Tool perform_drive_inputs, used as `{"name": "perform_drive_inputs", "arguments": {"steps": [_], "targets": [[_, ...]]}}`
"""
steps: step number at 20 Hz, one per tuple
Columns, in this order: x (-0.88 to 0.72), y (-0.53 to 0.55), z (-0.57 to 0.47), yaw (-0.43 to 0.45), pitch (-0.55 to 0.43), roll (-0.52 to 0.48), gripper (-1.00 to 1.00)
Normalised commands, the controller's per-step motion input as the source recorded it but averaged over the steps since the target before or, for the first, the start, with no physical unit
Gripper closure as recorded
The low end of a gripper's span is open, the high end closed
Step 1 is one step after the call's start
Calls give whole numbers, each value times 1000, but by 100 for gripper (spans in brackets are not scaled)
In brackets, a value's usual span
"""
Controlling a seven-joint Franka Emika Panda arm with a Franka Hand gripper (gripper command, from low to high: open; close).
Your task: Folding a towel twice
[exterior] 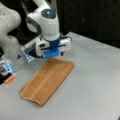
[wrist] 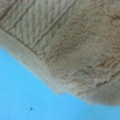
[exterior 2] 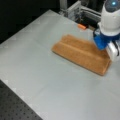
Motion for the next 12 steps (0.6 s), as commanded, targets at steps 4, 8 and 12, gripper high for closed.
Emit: {"name": "perform_drive_inputs", "arguments": {"steps": [4, 8, 12], "targets": [[79, 197, 141, -191, 306, 15, -100], [380, 245, 96, -43, 199, -103, -100], [723, 296, 19, 87, 68, -199, -100]]}}
